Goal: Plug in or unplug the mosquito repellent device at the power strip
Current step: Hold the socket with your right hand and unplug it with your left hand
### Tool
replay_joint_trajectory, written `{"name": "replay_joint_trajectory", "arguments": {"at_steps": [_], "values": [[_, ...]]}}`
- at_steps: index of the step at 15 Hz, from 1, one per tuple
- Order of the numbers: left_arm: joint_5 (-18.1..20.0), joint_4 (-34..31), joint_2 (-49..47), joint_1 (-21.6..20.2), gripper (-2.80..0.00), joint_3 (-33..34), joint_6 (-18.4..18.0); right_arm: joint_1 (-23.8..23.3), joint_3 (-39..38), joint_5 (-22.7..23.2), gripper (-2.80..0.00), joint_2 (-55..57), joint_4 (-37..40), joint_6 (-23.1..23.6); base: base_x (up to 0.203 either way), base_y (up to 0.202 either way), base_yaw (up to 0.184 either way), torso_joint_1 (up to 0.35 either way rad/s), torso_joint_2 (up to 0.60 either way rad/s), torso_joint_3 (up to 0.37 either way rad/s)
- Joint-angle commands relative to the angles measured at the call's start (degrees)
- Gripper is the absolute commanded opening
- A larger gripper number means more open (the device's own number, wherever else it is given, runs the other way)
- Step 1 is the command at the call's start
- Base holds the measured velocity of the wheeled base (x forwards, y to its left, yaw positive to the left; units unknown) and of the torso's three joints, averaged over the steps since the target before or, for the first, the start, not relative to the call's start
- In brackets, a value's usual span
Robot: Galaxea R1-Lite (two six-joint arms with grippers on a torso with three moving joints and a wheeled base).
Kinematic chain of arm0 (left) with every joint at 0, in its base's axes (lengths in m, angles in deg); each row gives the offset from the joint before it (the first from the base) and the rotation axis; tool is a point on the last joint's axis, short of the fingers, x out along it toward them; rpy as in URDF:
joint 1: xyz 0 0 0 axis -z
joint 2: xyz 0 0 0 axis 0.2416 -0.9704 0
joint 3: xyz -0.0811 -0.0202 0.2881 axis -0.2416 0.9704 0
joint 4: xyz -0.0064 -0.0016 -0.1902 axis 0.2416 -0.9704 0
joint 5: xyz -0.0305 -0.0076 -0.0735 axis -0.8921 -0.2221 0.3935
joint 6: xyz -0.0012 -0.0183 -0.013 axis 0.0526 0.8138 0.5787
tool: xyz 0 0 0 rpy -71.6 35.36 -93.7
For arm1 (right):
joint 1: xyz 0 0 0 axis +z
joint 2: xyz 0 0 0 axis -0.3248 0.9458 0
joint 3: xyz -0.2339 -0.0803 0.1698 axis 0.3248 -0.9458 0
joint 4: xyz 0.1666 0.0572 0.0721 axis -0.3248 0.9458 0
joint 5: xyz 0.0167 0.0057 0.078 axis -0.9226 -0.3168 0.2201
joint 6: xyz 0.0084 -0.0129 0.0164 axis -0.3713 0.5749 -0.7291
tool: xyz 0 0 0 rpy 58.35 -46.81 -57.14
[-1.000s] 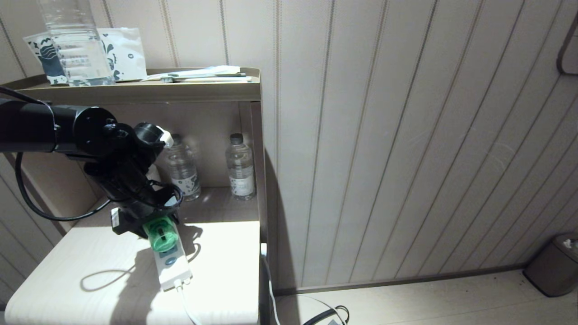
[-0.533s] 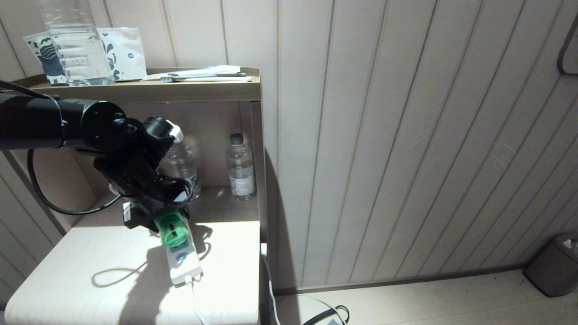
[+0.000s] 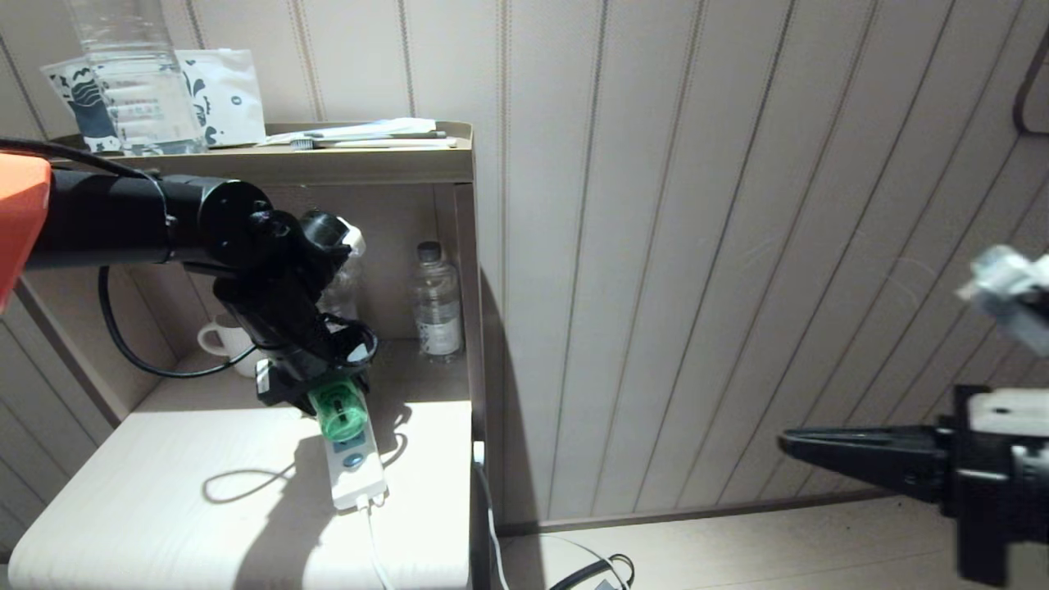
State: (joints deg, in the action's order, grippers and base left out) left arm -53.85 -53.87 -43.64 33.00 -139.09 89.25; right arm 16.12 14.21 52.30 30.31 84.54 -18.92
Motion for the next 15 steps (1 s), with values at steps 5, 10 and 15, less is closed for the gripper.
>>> {"name": "replay_joint_trajectory", "arguments": {"at_steps": [5,10,15], "values": [[0.11,-5.31,-6.14,-1.02,-2.8,-10.61,-2.63,11.58,5.58,-7.43,-2.8,23.46,-10.79,-0.16,0.0,0.0,0.0,0.0,0.0,0.0],[4.39,-6.22,-6.79,-0.28,-2.8,-10.69,-2.28,13.5,9.45,-8.55,-2.8,39.55,-23.11,0.81,0.0,0.0,0.0,0.0,0.0,0.0],[5.22,-6.57,-6.83,1.37,-2.8,-10.72,-1.76,14.85,13.59,-9.37,-2.8,50.45,-35.64,0.94,0.0,0.0,0.0,0.0,0.0,0.0]]}}
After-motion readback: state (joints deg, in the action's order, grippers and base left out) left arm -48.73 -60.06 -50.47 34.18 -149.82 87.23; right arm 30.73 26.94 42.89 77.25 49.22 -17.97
